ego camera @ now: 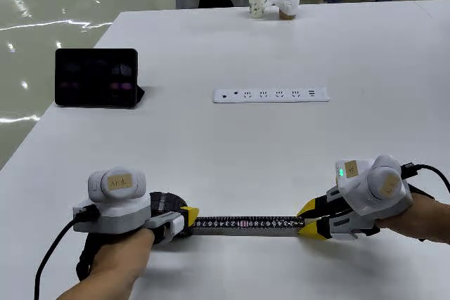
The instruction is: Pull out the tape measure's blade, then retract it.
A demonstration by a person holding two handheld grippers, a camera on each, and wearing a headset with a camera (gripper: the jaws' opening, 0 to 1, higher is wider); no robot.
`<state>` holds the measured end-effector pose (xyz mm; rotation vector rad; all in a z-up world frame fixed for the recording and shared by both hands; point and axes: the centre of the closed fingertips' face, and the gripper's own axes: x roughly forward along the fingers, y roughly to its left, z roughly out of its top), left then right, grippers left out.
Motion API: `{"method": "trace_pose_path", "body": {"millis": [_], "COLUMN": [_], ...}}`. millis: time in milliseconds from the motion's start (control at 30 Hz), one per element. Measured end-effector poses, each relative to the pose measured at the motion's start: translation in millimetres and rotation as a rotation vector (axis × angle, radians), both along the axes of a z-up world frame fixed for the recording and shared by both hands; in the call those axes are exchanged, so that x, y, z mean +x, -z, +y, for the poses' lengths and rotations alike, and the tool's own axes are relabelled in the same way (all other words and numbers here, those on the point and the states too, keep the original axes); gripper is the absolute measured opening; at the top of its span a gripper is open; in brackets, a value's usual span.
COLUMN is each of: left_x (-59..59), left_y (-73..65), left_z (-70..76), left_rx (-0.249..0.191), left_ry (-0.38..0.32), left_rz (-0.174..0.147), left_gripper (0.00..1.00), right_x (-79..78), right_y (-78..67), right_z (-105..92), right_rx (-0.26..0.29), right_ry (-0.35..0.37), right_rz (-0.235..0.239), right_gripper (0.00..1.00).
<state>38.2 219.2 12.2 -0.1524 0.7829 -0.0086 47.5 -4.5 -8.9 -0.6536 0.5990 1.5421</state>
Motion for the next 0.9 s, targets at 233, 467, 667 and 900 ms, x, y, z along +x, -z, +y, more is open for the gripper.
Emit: {"method": "trace_pose_path", "body": {"millis": [233,467,667,900], "left_x": [-0.2,-0.7,-0.7,-0.4], "left_y": [-0.1,-0.5,-0.6,-0.7], "left_z": [-0.2,-0.7,-1.0,-0.6], "left_rx": [-0.003,-0.007,-0.008,-0.012], "left_ry": [0.0,-0.001,-0.001,-0.003], "left_rz": [0.001,0.002,0.003,0.003], "left_gripper": [0.59,0.59,0.59,0.59], "right_x": [-0.3,-0.3,-1.1,-1.0], "right_y": [-0.3,-0.6,-1.4,-1.7], "right_z": [5.5,12.4,16.5,21.3], "right_rx": [0.005,0.011,0.013,0.015], "right_ry": [-0.002,-0.007,-0.011,-0.012], "right_rz": [0.001,0.0,0.0,0.0], "right_gripper": [0.1,0.1,0.1,0.1]}}
